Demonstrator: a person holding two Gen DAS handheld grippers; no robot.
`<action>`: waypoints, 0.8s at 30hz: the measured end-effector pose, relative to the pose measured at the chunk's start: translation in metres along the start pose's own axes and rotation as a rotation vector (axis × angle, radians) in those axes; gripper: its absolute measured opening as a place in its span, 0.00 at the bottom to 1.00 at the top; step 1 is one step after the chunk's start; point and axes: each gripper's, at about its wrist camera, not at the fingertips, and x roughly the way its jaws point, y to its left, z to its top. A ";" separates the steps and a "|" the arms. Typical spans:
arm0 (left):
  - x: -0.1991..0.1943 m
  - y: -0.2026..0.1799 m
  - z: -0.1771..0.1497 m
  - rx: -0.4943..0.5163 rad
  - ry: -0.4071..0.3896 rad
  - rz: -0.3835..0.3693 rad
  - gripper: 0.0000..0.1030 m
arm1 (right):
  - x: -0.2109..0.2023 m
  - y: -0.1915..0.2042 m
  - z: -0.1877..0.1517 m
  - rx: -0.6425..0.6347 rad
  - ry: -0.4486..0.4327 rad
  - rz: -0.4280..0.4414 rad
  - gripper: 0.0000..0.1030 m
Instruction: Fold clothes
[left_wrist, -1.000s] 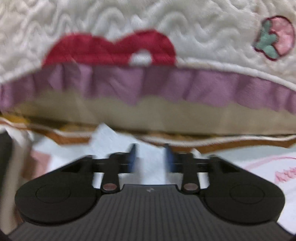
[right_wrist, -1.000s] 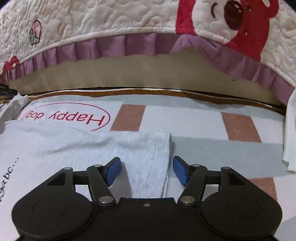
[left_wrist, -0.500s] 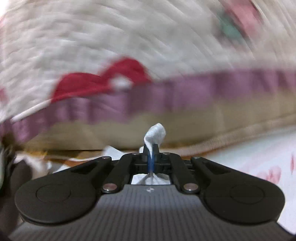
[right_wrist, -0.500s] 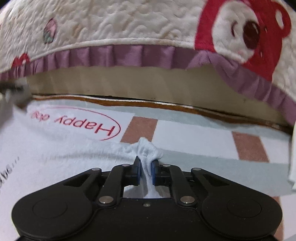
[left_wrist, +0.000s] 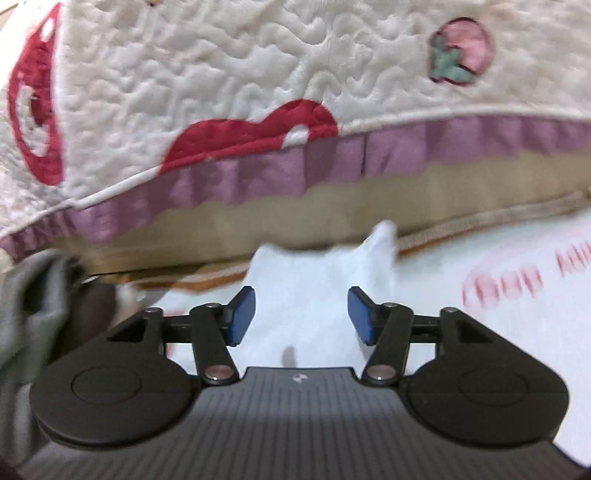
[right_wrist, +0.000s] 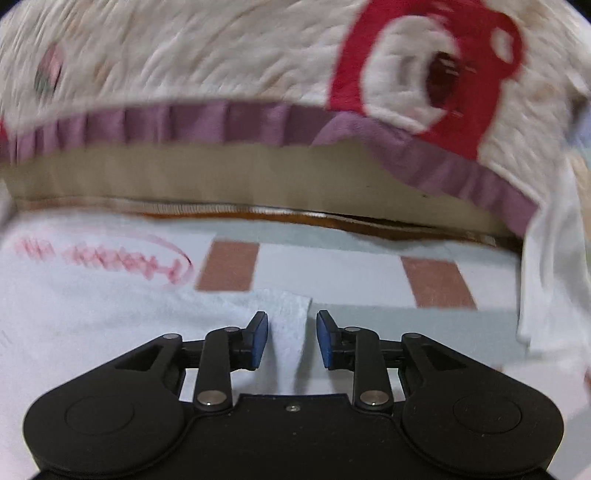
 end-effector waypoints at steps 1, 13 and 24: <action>-0.016 0.008 -0.012 0.028 0.012 -0.007 0.60 | -0.011 0.001 0.001 0.052 -0.013 0.056 0.32; -0.204 0.136 -0.134 -0.081 0.426 -0.113 0.68 | -0.159 0.225 -0.047 -0.492 0.077 0.829 0.35; -0.267 0.192 -0.235 -0.560 0.443 -0.233 0.65 | -0.258 0.328 -0.152 -1.009 0.230 1.052 0.44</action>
